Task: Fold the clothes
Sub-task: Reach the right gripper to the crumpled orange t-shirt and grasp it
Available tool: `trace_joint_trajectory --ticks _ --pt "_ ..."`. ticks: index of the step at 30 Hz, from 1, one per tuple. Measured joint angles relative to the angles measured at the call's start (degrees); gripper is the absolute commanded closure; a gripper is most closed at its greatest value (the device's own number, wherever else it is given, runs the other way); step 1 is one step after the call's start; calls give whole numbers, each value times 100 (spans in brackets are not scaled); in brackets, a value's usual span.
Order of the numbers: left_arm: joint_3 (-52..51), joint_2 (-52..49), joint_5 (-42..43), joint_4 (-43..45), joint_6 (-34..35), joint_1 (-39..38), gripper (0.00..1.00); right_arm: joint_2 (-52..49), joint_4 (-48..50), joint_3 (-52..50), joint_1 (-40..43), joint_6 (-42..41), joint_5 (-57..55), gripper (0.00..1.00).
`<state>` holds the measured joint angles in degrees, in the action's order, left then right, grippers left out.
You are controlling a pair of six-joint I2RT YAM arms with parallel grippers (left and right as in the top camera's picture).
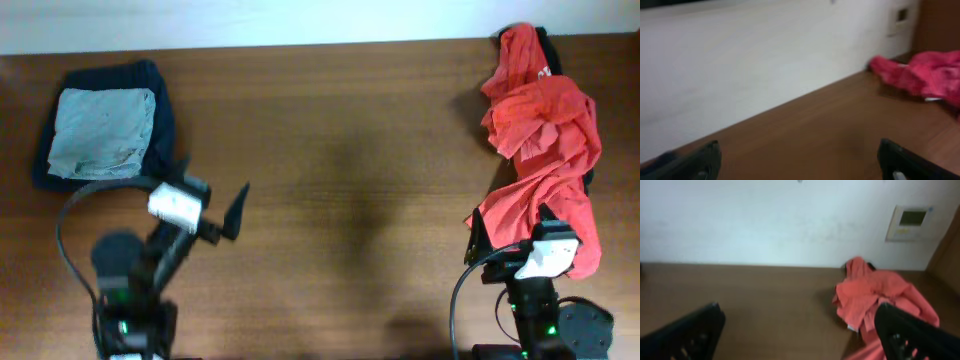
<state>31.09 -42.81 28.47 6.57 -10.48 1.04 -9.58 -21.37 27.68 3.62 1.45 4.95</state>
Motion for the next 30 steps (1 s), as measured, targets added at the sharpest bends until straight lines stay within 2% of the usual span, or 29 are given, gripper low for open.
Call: trace_joint_trajectory --ticks 4,10,17,22,26,30 --pt "1147 -1305 575 -184 0 -2 1 -697 -590 713 0 -4 11 2" --pt "2549 -2465 975 -1316 2 -33 1 -1904 -1620 2041 0 -15 35 2" --pt "4378 -3606 1082 -3254 7 -149 1 -4107 -3779 4669 0 -149 33 2" --pt "5646 -4321 1075 -4551 17 -164 1 -5753 -4782 6540 0 44 33 2" --pt "5871 -4538 1075 -4699 20 -162 0 -6677 -5060 7278 0 157 116 1" --pt "5871 -4621 1075 -4763 20 -162 1 -7230 -5165 7335 39 192 125 4"
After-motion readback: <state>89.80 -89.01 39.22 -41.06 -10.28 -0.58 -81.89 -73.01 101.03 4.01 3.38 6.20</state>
